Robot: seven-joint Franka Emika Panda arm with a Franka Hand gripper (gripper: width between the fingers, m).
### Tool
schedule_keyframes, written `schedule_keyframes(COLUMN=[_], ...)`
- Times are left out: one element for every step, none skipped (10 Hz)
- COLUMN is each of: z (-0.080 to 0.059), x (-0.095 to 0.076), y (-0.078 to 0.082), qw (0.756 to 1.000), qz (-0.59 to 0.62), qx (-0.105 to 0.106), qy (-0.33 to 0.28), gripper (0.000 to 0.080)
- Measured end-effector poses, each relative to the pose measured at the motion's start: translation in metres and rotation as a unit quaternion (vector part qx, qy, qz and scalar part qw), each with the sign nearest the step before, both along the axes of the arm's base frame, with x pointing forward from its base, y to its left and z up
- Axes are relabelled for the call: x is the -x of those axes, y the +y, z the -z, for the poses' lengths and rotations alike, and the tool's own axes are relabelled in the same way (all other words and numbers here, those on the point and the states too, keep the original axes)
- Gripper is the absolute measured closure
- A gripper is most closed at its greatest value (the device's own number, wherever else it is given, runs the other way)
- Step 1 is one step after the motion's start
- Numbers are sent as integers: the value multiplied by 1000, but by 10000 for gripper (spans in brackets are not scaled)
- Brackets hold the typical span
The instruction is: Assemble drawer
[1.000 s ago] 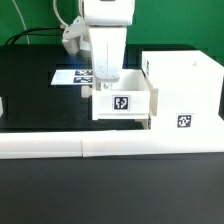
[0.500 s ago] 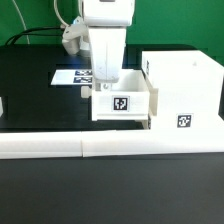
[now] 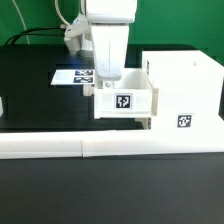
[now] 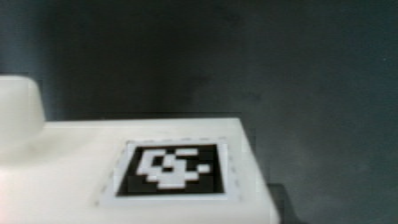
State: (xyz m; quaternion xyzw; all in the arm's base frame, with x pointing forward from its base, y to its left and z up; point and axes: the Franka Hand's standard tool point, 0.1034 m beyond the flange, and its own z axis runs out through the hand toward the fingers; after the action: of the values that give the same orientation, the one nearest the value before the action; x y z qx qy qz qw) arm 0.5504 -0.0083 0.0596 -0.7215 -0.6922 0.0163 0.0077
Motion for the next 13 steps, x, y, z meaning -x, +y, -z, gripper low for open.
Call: schedule_keyframes(z=[1, 2, 3, 3, 3, 3, 3, 2, 2, 1, 1, 2, 2], x=[0, 1, 1, 2, 2, 2, 2, 2, 1, 1, 1, 1, 1], y=[0, 0, 0, 0, 0, 1, 2, 3, 4, 5, 5, 4, 4], qw=[1000, 1000, 1000, 1000, 1000, 1000, 1000, 1000, 1000, 1000, 1000, 1000, 1000], qz=[0, 0, 0, 0, 0, 2, 4, 5, 6, 8, 9, 10, 10], qx=[-1, -1, -1, -1, -1, -1, -1, -1, -1, -1, -1, -1, -1], qy=[-7, -6, -6, -8, -8, -8, -8, -8, -8, -9, -8, -8, -8], gripper=[757, 757, 757, 757, 757, 757, 757, 757, 757, 757, 757, 757, 757])
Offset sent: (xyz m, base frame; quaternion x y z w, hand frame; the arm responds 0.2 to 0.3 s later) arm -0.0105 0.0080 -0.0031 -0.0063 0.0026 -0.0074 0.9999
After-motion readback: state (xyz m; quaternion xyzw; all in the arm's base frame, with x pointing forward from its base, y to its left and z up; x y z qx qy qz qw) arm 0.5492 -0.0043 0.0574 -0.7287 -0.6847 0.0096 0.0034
